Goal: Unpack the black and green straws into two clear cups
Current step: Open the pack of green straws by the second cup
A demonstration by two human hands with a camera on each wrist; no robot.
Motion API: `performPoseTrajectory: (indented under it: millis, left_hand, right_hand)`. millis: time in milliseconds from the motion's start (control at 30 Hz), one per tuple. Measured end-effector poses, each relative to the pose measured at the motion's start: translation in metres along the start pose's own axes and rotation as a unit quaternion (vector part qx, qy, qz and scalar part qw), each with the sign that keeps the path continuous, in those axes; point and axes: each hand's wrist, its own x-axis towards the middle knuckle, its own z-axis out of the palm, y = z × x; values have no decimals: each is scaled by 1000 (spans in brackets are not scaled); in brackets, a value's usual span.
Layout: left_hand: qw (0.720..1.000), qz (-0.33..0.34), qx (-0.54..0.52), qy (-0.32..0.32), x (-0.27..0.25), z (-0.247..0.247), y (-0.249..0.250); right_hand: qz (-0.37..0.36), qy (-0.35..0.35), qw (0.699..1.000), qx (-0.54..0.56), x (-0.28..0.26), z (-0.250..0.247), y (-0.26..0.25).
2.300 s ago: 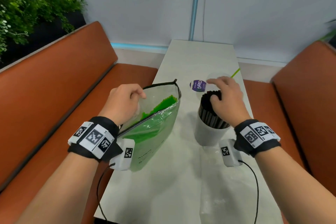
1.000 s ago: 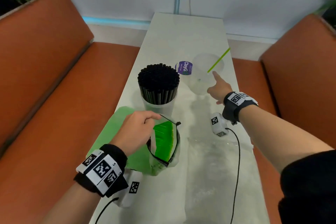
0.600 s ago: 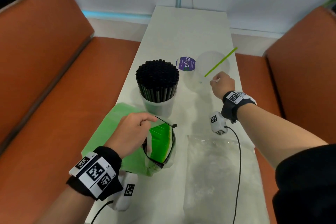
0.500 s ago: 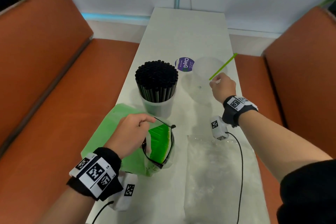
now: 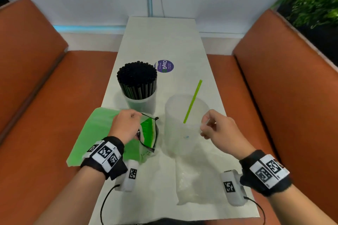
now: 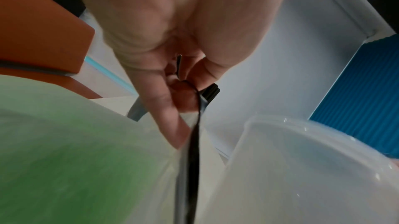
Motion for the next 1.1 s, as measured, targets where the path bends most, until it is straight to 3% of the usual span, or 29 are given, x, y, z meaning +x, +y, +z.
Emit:
performPoseTrajectory:
  millis: [167, 500, 667, 700, 833, 1100]
  left_hand:
    - [1000, -5, 1, -6, -2, 5, -1]
    - [998, 13, 36, -49, -19, 12, -12]
    - [998, -5, 45, -37, -21, 5, -25]
    - [998, -8, 45, -33, -21, 4, -26]
    - [998, -16, 44, -42, -23, 5, -28]
    - [998, -8, 10, -69, -26, 8, -27]
  right_hand:
    - [3, -22, 995, -97, -7, 20, 29]
    - [8, -17, 989, -145, 33, 27, 38]
    - [69, 146, 979, -126, 7, 37, 41]
    - [91, 122, 976, -156, -1, 47, 46]
    - [202, -128, 928, -287, -22, 91, 76]
    - [180, -182, 899, -354, -9, 72, 106]
